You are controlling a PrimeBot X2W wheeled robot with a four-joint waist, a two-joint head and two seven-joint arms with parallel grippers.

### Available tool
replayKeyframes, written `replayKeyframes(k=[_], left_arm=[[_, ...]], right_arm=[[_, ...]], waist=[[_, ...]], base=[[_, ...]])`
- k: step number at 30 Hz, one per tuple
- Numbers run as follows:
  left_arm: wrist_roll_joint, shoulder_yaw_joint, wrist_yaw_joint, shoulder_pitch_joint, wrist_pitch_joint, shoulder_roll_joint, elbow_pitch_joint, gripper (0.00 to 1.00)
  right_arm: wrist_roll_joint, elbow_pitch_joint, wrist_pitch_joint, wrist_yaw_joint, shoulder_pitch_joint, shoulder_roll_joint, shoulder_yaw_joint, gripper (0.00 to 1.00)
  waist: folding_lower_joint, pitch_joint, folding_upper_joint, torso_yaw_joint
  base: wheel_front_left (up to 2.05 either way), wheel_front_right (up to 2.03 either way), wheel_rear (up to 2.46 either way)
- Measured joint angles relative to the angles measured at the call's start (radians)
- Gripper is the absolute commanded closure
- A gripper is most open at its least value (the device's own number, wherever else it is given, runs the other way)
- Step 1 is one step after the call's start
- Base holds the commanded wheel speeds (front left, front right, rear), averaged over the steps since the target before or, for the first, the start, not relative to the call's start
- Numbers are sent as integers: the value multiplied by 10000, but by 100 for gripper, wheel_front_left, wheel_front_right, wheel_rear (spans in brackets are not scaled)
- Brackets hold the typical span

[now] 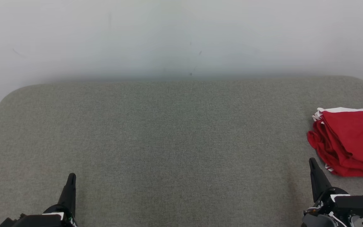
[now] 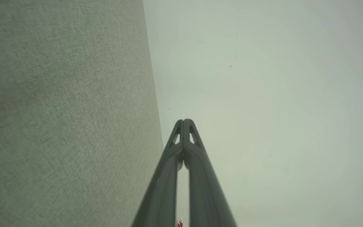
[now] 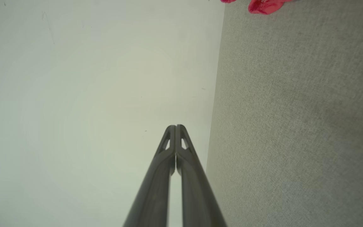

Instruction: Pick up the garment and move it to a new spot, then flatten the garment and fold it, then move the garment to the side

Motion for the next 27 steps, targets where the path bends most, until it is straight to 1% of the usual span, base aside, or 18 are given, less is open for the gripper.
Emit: replayKeyframes(k=[27], left_arm=[[0,-4,2,-3,0,0,2,100]], right_arm=[[-4,2,33,0,-3,8,-15,100]], waist=[[0,0,0,0]], base=[[0,0,0]])
